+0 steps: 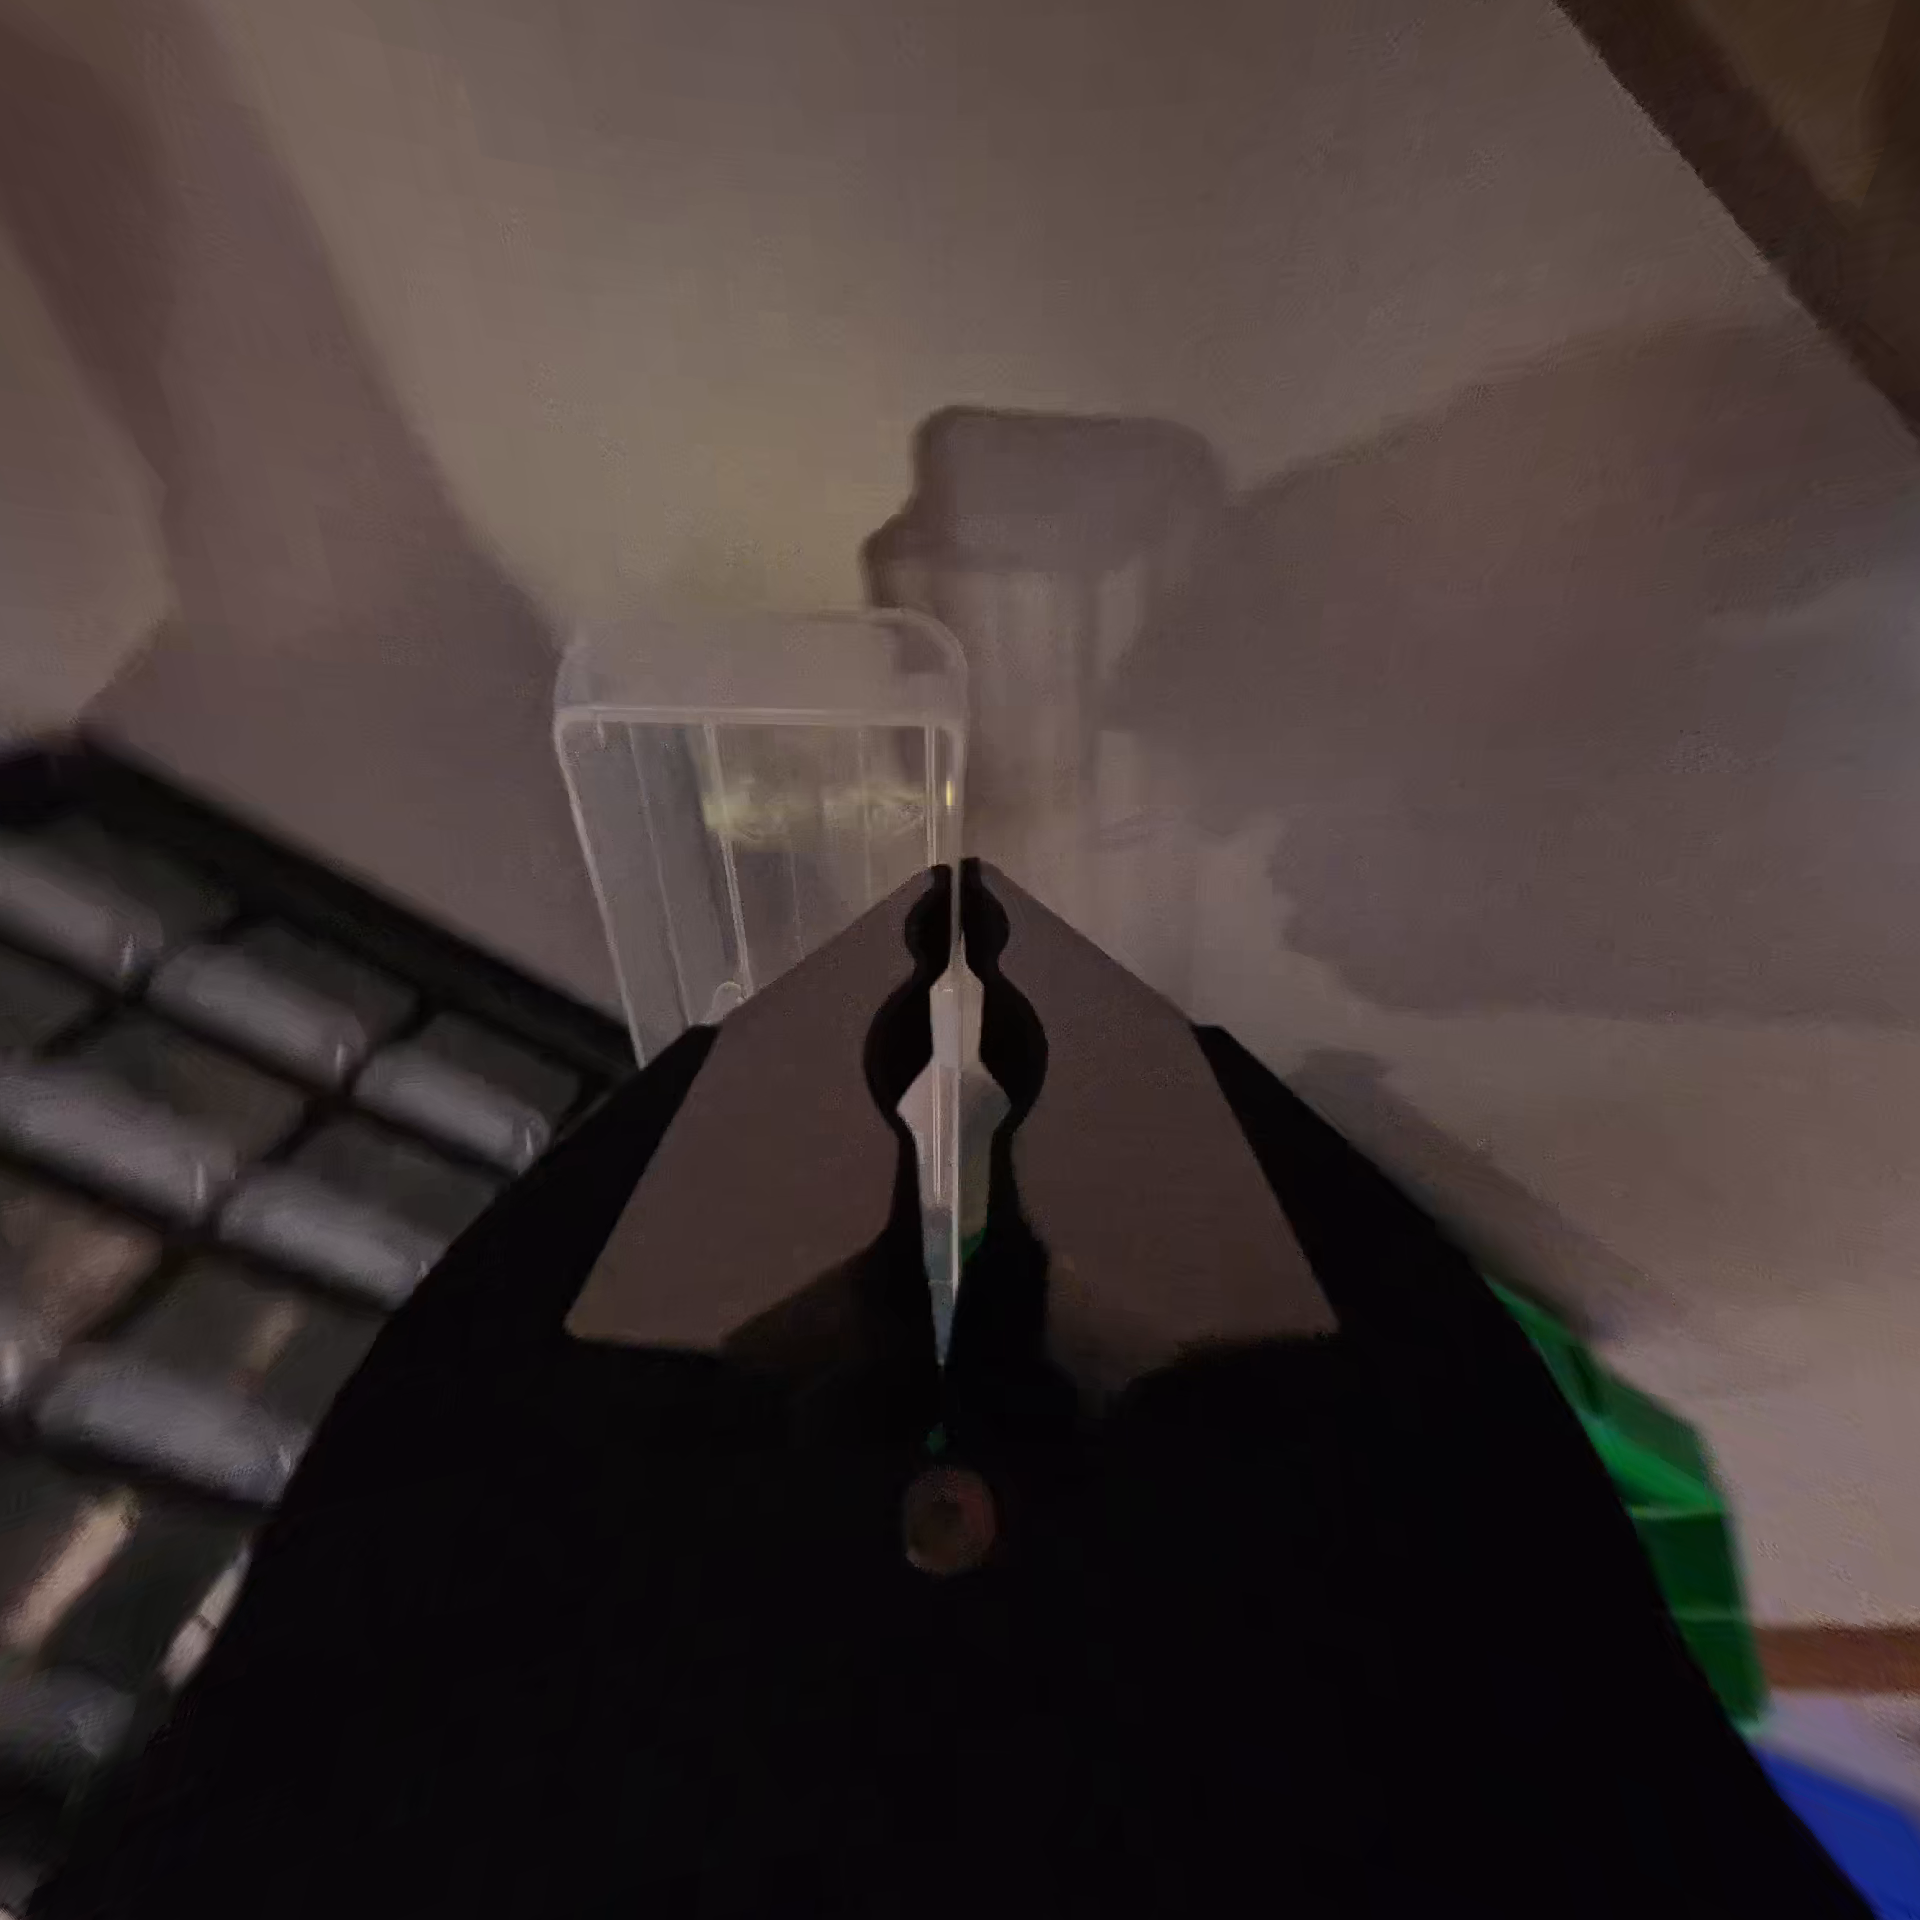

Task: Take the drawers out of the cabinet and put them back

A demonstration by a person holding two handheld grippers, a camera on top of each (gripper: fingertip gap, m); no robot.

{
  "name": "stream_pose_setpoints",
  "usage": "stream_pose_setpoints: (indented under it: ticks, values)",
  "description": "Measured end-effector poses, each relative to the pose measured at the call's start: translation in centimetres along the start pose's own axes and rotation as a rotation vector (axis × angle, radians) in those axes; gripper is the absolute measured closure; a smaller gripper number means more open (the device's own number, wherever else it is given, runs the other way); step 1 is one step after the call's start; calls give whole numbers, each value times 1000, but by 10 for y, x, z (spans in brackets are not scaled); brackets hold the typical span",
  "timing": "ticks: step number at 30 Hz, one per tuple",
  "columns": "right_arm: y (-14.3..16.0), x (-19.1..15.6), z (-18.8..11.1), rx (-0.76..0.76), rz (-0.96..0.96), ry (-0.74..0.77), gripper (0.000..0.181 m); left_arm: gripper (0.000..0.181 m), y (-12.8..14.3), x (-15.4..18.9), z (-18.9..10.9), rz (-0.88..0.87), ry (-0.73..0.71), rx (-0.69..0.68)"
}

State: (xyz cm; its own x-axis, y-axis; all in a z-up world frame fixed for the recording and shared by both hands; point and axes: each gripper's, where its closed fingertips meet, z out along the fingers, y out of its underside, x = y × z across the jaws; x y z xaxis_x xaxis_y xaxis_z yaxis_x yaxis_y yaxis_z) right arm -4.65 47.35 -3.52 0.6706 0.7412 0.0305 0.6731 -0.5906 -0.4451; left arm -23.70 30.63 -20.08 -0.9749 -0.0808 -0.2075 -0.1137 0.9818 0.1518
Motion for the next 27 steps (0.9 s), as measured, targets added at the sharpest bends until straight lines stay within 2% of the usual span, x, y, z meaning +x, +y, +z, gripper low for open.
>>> stream_pose_setpoints:
  ticks: [4,8,12,14,17,19,20,22,27]
  values:
    - [0,0,0,-19,5,11,181,181,9,24,26,328,91,-44]
    - [0,0,0,-3,21,7,181,181,19,27,36,535,114,-66]
    - [0,0,0,24,31,-2,181,179,20,21,43,566,95,-76]
    - [0,0,0,35,36,-9,181,153,29,13,45,541,57,-139]
    - [0,0,0,39,36,-14,181,133,38,5,34,433,20,-173]
    - [0,0,0,32,33,-13,181,130,40,-1,17,272,-21,-152]
    - [0,0,0,28,30,-10,181,132,39,-7,8,132,-55,-123]
    - [0,0,0,23,30,-4,181,134,36,-22,-10,-249,-140,-58]
    - [0,0,0,34,64,2,181,104,7,-46,-37,-1265,-318,294]
